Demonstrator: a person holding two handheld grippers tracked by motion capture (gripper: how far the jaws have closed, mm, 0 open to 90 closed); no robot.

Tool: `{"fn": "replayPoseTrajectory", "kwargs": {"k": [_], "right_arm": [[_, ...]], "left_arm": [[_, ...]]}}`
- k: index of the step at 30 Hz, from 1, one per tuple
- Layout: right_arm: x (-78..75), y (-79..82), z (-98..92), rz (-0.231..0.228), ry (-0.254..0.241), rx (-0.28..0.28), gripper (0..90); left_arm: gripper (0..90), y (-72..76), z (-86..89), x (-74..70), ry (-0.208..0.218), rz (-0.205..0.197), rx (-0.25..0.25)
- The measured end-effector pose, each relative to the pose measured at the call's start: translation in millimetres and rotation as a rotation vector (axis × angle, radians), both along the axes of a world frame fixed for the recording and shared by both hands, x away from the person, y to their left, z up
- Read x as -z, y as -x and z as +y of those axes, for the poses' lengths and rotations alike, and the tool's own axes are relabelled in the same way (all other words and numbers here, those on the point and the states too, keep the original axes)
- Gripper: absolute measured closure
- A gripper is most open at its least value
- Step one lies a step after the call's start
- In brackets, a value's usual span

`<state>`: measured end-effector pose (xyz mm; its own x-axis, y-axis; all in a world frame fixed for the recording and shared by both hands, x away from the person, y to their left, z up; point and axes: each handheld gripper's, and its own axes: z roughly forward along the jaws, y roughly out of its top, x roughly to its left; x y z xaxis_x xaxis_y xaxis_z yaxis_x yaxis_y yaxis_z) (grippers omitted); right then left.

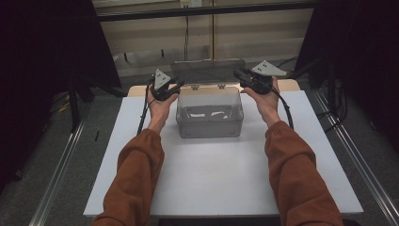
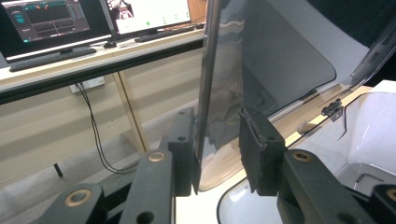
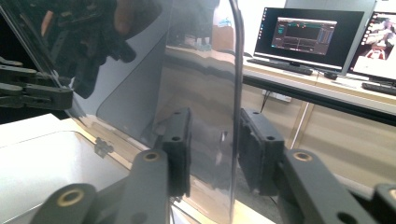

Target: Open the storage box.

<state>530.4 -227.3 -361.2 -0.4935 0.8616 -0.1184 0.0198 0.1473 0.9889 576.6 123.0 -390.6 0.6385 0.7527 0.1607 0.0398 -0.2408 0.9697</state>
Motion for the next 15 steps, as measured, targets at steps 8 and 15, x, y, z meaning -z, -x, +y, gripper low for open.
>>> {"fn": "replayPoseTrajectory", "kwargs": {"k": [8,15], "right_arm": [[12.6,-8.1,-4.7,0.042,0.002,0.005,58.7],[23.9,-14.1,-2.9,0.069,0.007,0.008,57.1]], "left_arm": [[68.5,-2.9,1.1,0.7,0.008,0.001,0.007],[69.4,-5.4,1.9,0.2,0.004,0.005,0.004]]}}
